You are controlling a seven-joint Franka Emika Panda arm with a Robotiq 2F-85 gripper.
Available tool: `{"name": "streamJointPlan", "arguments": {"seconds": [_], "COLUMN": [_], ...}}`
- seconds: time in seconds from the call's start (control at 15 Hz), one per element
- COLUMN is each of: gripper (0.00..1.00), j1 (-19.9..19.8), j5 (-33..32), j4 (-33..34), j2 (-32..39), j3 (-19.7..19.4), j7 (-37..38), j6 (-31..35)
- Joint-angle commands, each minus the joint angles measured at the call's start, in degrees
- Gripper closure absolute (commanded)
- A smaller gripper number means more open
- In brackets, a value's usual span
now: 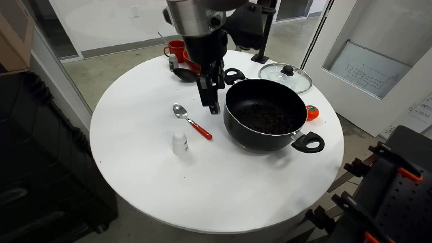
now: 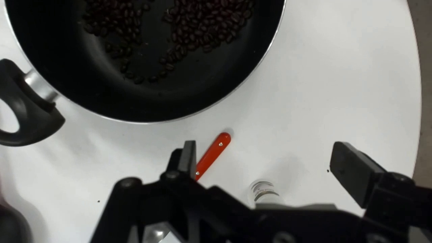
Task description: Pick up the spoon from the table, scoop some of the contents from the black pot and put them in the colourless cup.
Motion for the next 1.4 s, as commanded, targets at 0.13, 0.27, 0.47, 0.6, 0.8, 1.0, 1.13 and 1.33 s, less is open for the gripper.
{"name": "streamJointPlan", "arguments": {"seconds": [0.13,0.27,0.47,0.6,0.8,1.0,1.13,1.33], "gripper": [0.00,0.00,0.00,0.00,0.00,0.00,0.00,0.00], "j1": [0.87,1.64,2.85,3.28,3.62,3.78,3.20,2.81], "j5": [-4.31,-7.35,-12.44,-14.38,-15.28,-15.45,-16.29,-19.78], "j4": [-1.05,-1.10,-0.57,-0.41,-0.22,-0.48,-1.22,-2.26], "j2": [3.16,4.03,5.28,5.91,6.59,6.73,6.42,5.74], "j3": [-0.08,-0.85,-2.05,-2.16,-1.59,-1.01,-0.47,-0.89], "j7": [-4.17,-3.51,-2.03,-1.65,-2.08,-3.84,-7.29,-12.44], "j6": [1.31,1.13,0.95,1.29,2.35,3.57,4.80,3.96]}}
